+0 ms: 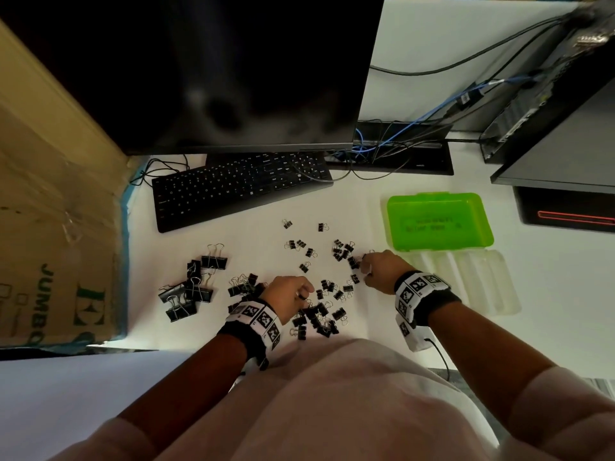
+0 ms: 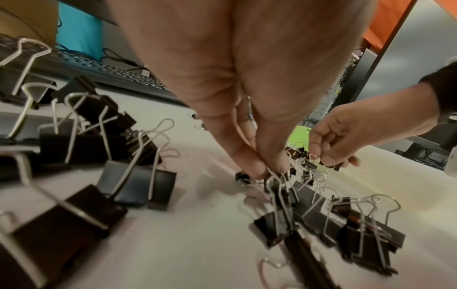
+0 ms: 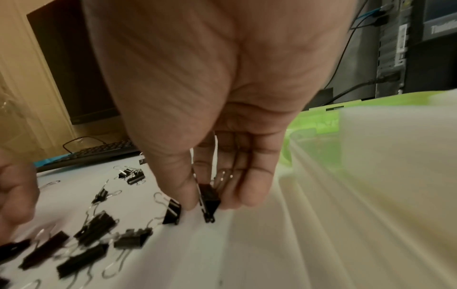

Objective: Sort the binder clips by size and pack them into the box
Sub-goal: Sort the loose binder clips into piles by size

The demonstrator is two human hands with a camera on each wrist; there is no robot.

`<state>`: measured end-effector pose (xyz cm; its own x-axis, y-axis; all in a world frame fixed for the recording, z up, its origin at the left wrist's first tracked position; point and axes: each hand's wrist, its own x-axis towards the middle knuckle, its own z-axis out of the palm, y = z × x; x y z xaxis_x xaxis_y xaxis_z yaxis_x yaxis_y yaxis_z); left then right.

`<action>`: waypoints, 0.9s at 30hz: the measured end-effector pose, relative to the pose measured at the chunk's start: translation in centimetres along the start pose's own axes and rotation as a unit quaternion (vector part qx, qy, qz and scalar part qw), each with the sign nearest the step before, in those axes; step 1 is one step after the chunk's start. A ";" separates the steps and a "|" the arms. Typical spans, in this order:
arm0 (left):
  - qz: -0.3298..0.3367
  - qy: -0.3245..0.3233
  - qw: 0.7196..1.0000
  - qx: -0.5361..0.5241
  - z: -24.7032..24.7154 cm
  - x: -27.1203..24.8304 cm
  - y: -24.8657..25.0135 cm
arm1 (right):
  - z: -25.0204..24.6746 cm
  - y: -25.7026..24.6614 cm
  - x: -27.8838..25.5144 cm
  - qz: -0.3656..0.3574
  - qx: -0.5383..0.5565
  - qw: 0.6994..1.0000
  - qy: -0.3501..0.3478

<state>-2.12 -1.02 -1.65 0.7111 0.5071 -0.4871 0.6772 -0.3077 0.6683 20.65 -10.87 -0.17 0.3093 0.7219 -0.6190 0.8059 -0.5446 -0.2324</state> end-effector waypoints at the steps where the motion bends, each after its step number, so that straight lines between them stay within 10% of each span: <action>1: -0.001 -0.004 1.000 -0.003 0.0 0.0 0.0 | -0.2 0.0 0.1 0.003 -0.003 1.000 0.003; 18: 0.054 -0.074 0.986 0.138 1.2 5.4 3.7 | -1.6 0.6 1.1 -0.021 0.068 0.995 0.073; 27: 0.135 0.016 0.981 0.139 1.4 7.6 6.8 | -1.5 2.6 -0.1 -0.091 0.096 0.990 0.041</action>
<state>8.13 -0.39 -1.55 0.8678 0.4013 -0.2930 0.4945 -0.6398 0.5884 23.46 -11.73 0.38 0.2149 0.8436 -0.4922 0.7441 -0.4678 -0.4769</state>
